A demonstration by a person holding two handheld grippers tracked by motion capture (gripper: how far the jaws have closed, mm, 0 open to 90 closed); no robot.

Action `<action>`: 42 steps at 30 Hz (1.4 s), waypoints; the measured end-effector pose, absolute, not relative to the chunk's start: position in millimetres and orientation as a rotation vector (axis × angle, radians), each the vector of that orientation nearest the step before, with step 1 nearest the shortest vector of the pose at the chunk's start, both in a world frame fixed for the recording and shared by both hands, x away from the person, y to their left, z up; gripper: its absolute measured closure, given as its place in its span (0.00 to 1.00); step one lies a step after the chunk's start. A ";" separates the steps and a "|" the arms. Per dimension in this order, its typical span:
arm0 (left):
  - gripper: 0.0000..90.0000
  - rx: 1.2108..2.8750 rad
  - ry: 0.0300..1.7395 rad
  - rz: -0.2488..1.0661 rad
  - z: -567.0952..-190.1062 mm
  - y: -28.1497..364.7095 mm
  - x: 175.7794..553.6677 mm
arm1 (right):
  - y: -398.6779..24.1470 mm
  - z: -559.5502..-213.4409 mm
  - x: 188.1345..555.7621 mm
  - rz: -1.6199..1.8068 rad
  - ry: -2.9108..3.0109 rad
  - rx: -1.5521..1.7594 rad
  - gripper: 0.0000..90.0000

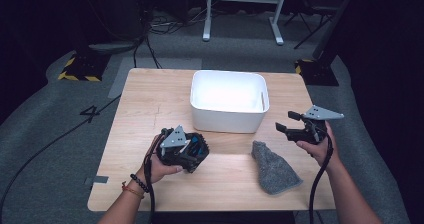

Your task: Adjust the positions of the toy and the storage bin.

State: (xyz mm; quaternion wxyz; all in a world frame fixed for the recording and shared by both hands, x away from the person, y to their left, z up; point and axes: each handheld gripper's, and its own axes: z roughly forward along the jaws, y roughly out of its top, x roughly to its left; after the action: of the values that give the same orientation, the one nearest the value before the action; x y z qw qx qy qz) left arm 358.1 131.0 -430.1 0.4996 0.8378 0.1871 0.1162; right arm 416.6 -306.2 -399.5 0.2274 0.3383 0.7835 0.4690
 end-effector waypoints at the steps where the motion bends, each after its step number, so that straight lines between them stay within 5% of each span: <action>1: 0.28 2.031 0.454 0.284 -430.3 130.9 358.4 | -305.2 -397.5 416.2 1.289 2.143 0.938 0.32; 20: 0.28 2.031 0.468 0.307 -428.9 132.7 356.2 | -288.6 -355.3 429.3 1.354 2.064 0.885 0.32; 42: 0.28 2.032 0.472 0.328 -427.5 140.3 355.3 | -245.1 -370.2 475.3 1.189 2.195 0.961 0.29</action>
State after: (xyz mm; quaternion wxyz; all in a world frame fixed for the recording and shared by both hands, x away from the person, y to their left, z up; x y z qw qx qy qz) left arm 355.3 140.3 -427.5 0.4923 0.8375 0.1947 0.1353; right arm 475.3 -245.1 -370.2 0.2310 0.3496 0.7984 0.4324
